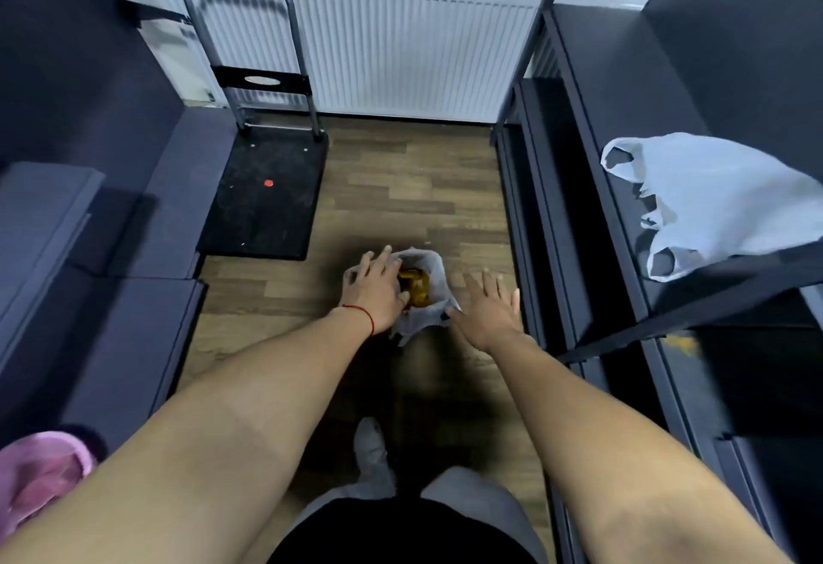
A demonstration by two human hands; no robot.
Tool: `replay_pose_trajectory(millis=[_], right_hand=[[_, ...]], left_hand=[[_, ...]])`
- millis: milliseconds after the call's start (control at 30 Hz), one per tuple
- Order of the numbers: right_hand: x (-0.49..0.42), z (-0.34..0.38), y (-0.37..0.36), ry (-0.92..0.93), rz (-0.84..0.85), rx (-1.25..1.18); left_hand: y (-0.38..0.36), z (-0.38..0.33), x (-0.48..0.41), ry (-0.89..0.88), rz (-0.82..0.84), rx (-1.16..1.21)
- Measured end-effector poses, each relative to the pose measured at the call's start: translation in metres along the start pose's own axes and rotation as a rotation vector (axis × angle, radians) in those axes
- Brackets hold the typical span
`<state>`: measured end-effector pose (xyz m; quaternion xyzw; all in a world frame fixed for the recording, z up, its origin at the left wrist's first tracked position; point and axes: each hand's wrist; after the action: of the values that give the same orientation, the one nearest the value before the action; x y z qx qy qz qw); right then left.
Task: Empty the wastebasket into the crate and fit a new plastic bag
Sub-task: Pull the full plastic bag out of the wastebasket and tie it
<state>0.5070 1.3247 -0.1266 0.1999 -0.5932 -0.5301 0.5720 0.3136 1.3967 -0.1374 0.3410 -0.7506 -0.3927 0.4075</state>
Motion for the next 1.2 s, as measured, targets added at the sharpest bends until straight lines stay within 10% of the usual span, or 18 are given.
replay_pose_trajectory(millis=[400,1200], right_hand=[[-0.146,-0.054,-0.042,-0.02,-0.105,0.192],[-0.49,-0.193,-0.425,-0.166,-0.152,0.304]], left_hand=[[-0.054,0.067,-0.114,0.183,-0.064,0.015],[-0.406,0.315,-0.398,0.506,-0.125,-0.024]])
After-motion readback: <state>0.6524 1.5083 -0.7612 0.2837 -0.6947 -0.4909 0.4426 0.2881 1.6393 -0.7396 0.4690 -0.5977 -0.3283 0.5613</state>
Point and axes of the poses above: each hand's wrist, its own x-axis away from the middle knuckle, its own y-axis out of the back of the hand, z = x × y, and after that the axes turned 3 degrees about -y, right-handed
